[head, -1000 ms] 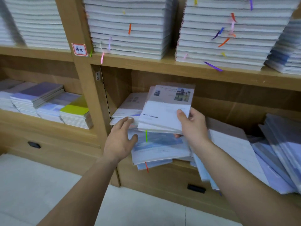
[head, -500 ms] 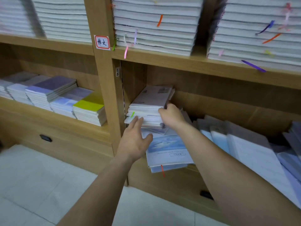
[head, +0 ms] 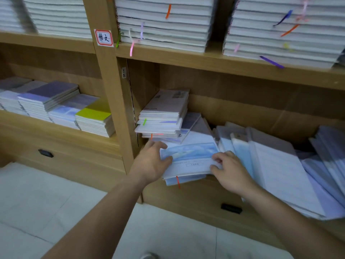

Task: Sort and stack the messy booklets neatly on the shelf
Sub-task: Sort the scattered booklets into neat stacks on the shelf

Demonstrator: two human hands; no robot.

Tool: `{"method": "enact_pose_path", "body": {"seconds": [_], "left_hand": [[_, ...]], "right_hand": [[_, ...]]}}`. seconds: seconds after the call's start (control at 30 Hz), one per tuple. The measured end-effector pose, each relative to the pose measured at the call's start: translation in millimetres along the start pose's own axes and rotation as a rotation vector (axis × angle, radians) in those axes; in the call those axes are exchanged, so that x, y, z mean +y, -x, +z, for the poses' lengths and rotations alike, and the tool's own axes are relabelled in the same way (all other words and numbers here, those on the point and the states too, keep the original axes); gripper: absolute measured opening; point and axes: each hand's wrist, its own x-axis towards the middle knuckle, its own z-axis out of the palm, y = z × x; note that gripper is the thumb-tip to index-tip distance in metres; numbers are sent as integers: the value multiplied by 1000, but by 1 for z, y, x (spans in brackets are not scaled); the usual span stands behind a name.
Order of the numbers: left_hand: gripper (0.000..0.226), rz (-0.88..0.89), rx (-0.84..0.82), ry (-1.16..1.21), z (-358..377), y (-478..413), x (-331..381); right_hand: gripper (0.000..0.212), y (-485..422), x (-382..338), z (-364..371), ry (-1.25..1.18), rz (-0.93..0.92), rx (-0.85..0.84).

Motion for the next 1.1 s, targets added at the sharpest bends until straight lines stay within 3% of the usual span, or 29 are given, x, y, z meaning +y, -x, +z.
{"method": "enact_pose_path", "body": {"seconds": [0.1, 0.27, 0.4, 0.5, 0.63, 1.1], "left_hand": [[54, -109, -144, -47, 8, 11, -3], [57, -176, -147, -49, 11, 18, -3], [53, -131, -155, -222, 14, 21, 7], [54, -42, -105, -371, 12, 19, 13], [64, 104, -165, -296, 17, 9, 12], [74, 56, -313, -179, 22, -19, 7]], "right_hand": [[48, 11, 10, -6, 29, 23, -32], [55, 12, 4, -4, 196, 15, -65], [64, 0, -4, 1, 306, 53, -58], [60, -8, -3, 3, 381, 25, 74], [54, -17, -2, 4, 353, 64, 162], [52, -28, 1, 2, 419, 51, 198]]}}
